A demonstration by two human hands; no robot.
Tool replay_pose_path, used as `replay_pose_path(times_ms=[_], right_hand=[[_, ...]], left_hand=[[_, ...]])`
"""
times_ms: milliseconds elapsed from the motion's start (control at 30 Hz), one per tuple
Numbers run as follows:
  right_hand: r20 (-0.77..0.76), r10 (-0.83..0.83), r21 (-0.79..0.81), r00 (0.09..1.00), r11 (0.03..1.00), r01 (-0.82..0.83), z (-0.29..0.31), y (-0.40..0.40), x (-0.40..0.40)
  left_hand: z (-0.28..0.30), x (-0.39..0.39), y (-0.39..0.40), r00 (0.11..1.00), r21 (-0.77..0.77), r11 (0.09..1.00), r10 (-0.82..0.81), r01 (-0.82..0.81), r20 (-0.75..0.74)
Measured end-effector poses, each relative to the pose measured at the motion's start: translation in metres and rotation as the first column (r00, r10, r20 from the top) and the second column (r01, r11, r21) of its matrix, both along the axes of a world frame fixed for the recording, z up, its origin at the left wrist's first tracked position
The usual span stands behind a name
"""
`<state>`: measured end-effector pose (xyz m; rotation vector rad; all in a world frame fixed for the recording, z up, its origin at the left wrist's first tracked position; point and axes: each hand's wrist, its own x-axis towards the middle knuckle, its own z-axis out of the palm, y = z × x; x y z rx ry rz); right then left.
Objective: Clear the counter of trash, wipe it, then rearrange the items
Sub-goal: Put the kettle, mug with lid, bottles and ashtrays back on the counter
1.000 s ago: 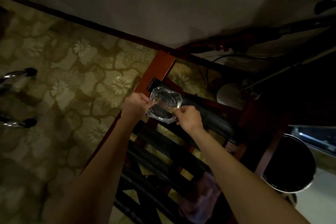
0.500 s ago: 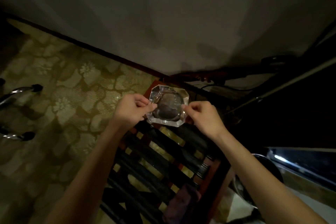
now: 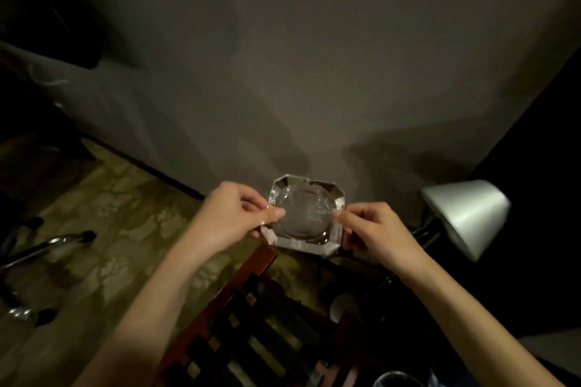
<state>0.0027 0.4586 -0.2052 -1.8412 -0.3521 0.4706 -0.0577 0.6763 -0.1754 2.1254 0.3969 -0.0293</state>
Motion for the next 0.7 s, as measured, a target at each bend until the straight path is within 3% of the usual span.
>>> replay_pose_path(times_ms=[367, 700], right_hand=[[0.127, -0.137, 0.150, 0.982, 0.982, 0.118, 0.148, -0.101, -0.033], [0.157, -0.335, 0.168, 0.929, 0.936, 0.309, 0.200, -0.229, -0.066]], left_hand=[[0.151, -0.020, -0.099, 0.966, 0.056, 0.992, -0.124, 0.114, 0.226], [0.187, -0.005, -0.226, 0.908, 0.026, 0.940, -0.336, 0.340, 0.250]])
